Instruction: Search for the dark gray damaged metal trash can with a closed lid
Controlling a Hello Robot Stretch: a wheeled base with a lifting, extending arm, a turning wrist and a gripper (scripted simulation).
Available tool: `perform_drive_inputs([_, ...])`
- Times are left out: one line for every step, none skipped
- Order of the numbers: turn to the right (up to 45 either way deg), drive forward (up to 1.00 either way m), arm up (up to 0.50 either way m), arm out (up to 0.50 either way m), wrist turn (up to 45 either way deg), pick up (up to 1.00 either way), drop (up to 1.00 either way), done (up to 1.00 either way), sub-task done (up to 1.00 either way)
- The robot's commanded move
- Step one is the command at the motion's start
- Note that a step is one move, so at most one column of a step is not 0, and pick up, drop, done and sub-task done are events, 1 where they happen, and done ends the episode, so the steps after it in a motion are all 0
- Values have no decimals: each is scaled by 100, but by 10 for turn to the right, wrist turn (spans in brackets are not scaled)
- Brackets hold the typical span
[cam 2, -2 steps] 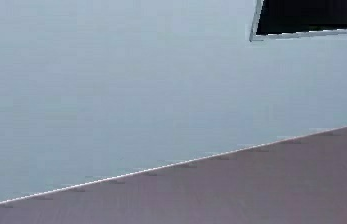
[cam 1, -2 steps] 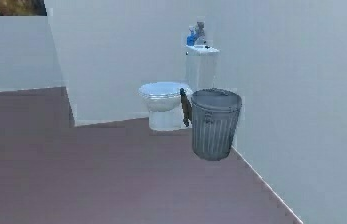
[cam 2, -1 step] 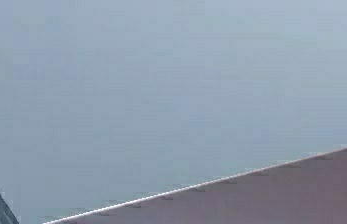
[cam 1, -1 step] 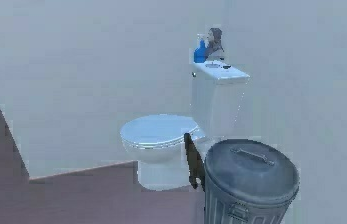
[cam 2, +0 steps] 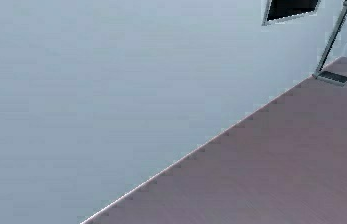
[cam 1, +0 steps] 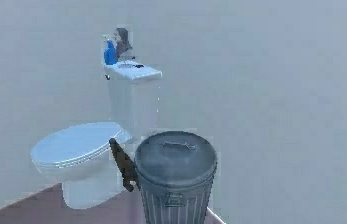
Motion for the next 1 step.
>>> perform_drive_inputs([0,0,0,0,0,0,0,100,0])
